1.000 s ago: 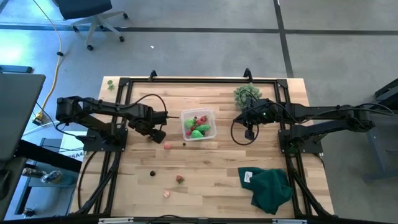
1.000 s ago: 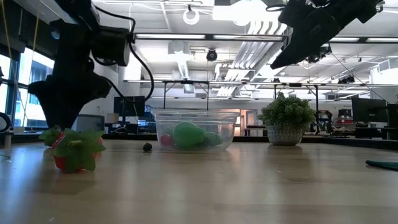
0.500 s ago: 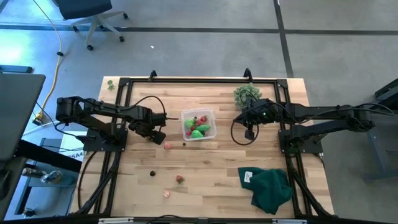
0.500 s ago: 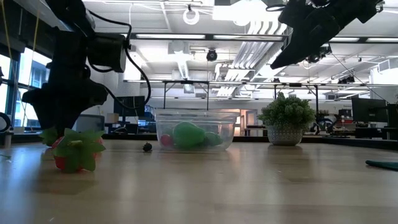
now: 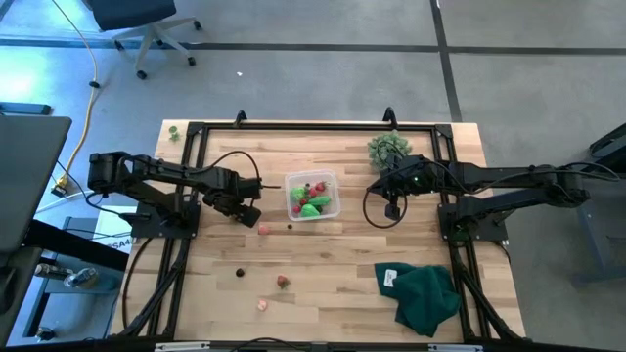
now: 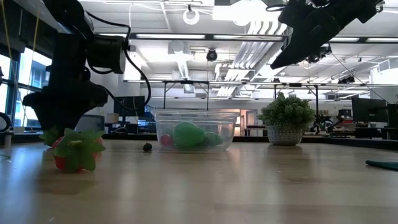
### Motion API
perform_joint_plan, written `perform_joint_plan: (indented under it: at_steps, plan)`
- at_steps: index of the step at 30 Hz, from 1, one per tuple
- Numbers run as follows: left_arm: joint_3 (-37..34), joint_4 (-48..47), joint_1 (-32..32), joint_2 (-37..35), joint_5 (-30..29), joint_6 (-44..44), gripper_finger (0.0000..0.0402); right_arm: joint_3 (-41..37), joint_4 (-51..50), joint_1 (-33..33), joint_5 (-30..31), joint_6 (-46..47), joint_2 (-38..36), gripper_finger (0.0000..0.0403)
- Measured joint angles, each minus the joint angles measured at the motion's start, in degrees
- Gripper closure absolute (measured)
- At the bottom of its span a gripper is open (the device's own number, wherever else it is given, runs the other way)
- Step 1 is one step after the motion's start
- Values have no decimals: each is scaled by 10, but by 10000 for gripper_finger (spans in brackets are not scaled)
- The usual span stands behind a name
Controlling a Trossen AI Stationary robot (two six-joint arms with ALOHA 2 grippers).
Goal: Pick and placing Produce into tupperware
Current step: Put the strawberry into the transparent bin
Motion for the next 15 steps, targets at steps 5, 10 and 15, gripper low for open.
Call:
perform_joint_plan:
  at_steps: [5, 10, 15]
  plan:
    - [0, 1, 0, 0, 0, 0, 199, 0, 0, 0, 0, 0, 0, 401]
    - [0, -1, 0, 0, -14, -9, 199, 0, 0, 0, 0, 0, 0, 401]
    - [0, -1, 0, 0, -21, -11, 199, 0, 0, 0, 0, 0, 0, 401]
